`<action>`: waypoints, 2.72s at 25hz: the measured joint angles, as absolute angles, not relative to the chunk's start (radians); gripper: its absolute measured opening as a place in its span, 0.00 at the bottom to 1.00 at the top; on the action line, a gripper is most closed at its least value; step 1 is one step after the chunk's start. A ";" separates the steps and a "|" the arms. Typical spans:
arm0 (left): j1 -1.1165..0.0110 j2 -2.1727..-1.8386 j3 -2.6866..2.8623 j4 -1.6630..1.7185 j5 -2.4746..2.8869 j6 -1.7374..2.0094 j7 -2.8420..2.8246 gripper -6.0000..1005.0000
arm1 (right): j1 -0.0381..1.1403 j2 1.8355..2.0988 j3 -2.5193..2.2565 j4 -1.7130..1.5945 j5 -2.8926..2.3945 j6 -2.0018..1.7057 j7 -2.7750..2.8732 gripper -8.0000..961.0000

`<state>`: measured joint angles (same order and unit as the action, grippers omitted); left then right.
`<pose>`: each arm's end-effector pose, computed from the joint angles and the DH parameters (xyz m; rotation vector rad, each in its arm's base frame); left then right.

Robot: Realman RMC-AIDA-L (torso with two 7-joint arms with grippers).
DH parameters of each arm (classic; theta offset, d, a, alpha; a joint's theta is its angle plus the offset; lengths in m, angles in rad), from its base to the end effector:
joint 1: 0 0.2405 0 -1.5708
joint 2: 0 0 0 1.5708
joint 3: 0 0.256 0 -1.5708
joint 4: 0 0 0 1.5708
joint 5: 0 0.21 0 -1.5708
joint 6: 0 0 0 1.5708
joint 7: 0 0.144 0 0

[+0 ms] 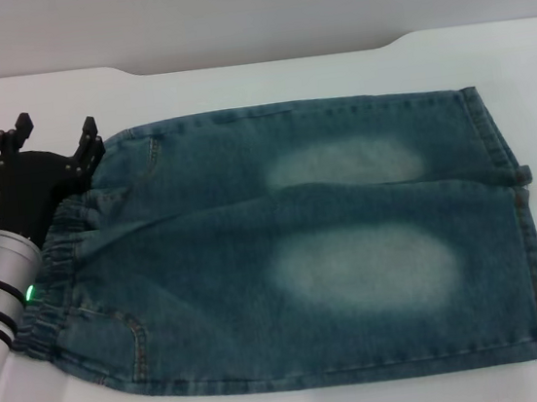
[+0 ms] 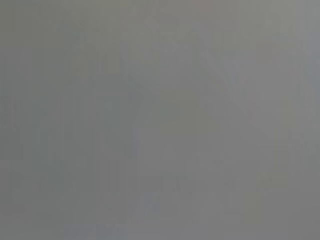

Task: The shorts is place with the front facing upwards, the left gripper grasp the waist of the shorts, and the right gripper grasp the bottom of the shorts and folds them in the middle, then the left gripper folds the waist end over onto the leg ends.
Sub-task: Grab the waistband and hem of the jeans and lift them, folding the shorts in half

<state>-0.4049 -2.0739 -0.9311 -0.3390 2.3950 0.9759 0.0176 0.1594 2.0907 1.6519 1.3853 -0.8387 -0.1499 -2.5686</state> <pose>-0.3092 0.3415 -0.0379 -1.6919 -0.5146 -0.5968 0.2545 0.3866 0.1120 -1.5094 0.3405 0.0597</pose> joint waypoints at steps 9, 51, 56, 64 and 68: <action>-0.404 -2.074 -0.931 -0.339 2.395 0.973 0.017 0.79 | 0.229 2.083 1.432 1.371 -1.385 -0.616 -2.261 0.81; -0.382 -2.057 -0.914 -0.460 2.408 0.877 0.050 0.78 | -0.013 2.071 0.992 1.125 -2.215 -0.877 -0.641 0.80; -0.378 -2.060 -0.928 -0.464 2.413 0.889 0.063 0.78 | -0.002 2.073 0.987 1.088 -2.215 -0.898 -0.636 0.80; -0.355 -2.061 -0.928 -0.462 2.414 0.958 0.058 0.78 | 0.041 2.074 0.976 0.989 -2.212 -0.931 -0.542 0.80; -0.348 -2.060 -0.926 -0.460 2.415 0.960 0.058 0.78 | 0.048 2.075 0.960 0.972 -2.211 -0.964 -0.539 0.80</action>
<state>-0.3485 -2.0599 -0.9264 -0.4603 2.4145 0.9603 0.0579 0.0485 2.0748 0.9596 0.9722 -2.2111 -0.9637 -0.5388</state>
